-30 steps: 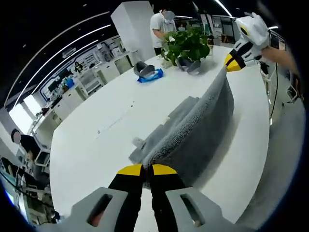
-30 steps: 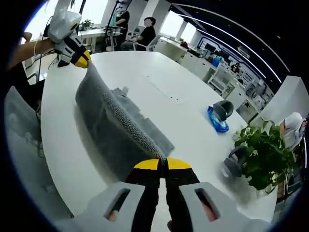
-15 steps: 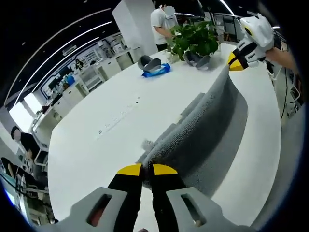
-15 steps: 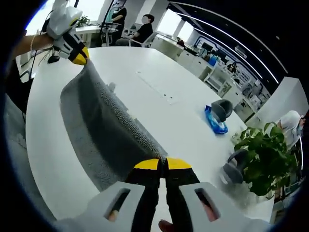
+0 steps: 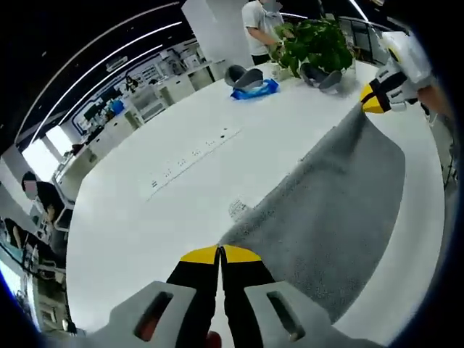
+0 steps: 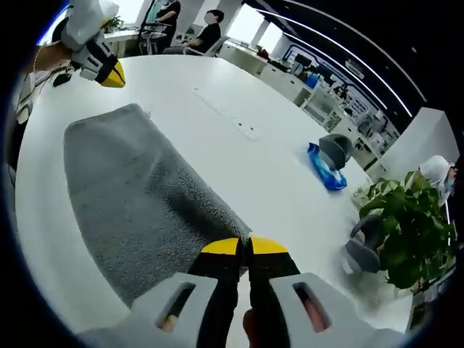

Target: Fold the towel on the table until its edges align and the towel forms a compact rectangular stack.

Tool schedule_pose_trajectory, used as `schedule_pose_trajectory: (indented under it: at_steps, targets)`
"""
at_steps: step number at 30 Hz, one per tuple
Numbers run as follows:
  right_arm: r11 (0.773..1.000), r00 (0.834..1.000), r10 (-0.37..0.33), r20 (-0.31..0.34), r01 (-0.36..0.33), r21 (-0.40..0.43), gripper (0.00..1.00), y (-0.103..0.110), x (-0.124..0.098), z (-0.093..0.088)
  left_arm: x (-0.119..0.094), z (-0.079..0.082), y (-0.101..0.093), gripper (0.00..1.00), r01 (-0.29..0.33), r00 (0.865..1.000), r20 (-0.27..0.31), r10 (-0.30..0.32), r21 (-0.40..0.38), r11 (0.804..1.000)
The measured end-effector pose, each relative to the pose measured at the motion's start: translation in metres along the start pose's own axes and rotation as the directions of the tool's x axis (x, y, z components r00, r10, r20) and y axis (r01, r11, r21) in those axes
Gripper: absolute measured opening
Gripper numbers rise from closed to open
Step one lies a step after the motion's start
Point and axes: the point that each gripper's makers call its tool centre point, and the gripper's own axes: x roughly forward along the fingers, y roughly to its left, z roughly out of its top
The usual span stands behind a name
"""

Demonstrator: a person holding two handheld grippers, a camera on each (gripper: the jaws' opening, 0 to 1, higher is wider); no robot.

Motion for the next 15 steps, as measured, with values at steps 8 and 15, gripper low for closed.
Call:
schedule_pose_trajectory:
  at_steps: [8,15]
  targets:
    - [0.997,0.998,-0.056,0.015,0.055,0.050,0.05,-0.017,0.002,-0.002,0.005,-0.014,-0.007,0.02,0.014,1.000,-0.012,-0.014,-0.021,1.000]
    - [0.989,0.999,-0.028,0.018,0.025,0.147,0.02,-0.006,-0.010,-0.012,0.013,-0.008,-0.019,0.03,0.059,0.998,-0.001,-0.059,-0.037,0.998]
